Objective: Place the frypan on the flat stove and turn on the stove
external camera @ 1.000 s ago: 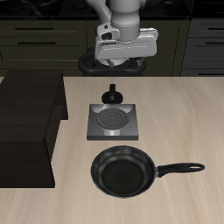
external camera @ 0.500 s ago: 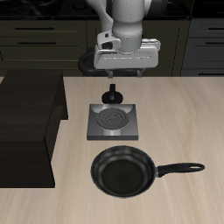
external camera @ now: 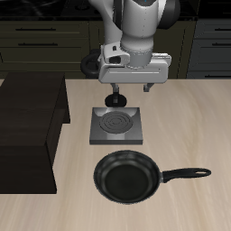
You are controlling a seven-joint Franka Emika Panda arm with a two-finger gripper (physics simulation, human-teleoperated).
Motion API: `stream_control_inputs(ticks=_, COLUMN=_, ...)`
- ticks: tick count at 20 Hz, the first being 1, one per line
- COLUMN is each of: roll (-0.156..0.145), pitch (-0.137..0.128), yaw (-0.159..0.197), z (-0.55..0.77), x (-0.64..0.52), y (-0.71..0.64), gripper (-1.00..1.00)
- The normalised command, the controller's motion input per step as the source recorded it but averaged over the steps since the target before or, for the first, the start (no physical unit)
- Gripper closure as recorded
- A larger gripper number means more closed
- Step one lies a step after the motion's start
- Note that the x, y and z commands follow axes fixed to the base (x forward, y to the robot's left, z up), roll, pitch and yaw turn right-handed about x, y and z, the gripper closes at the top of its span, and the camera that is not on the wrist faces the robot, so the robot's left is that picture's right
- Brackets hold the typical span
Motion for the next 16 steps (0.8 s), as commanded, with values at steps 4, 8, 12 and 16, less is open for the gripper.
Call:
stream_control_inputs(ticks=4, roll=0.024, pitch=0.013, yaw=0.02, z=-0.03, x=0.32, y=0.19, gripper=-1.0)
stream_control_inputs(ticks=8, roll=-0.013, pitch=0.007, yaw=0.011, z=-0.07, x=0.29, y=0.13, gripper=-1.0)
stream_control_inputs(ticks=12, roll=-0.014, pitch=0.027, yaw=0.013, z=-0.13, x=0.36, y=0.15, gripper=-1.0)
stream_control_inputs(ticks=16, roll=-0.058, pitch=-0.049, yaw=0.046, z=0.02, x=0.33, y=0.06, gripper=-1.0)
